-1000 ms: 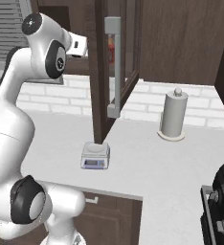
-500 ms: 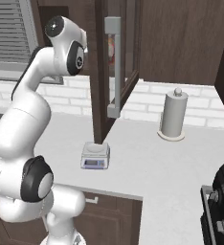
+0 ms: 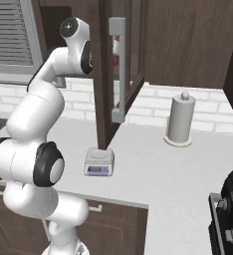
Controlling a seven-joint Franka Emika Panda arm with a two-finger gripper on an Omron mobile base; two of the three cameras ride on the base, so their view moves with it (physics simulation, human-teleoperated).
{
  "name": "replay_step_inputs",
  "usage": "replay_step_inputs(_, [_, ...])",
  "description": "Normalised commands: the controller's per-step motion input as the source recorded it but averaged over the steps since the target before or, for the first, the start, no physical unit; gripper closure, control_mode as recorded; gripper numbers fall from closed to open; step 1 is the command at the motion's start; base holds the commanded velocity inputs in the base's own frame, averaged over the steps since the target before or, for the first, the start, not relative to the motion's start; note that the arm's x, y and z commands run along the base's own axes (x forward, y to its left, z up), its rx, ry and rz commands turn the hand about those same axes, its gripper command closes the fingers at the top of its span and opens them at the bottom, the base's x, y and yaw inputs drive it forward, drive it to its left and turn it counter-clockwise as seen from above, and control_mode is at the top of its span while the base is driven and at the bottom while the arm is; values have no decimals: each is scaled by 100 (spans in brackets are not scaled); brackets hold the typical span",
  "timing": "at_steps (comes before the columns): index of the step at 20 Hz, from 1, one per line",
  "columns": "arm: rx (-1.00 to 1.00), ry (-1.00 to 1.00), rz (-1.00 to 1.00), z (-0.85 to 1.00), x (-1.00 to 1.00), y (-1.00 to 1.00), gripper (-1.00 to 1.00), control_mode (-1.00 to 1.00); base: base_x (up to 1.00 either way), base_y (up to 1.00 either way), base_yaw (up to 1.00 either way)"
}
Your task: Pick the yogurt and place it on the digital scale for weighing, and close the cabinet.
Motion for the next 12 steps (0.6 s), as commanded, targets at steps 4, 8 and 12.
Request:
replay_step_inputs(4, [0, 0, 0, -2, 33, -16, -100, -100, 0, 0, 0])
replay_step_inputs(8, [0, 0, 0, -10, 27, -1, -100, -100, 0, 0, 0])
replay_step_inputs(12, [0, 0, 0, -17, 26, -4, -100, -100, 0, 0, 0])
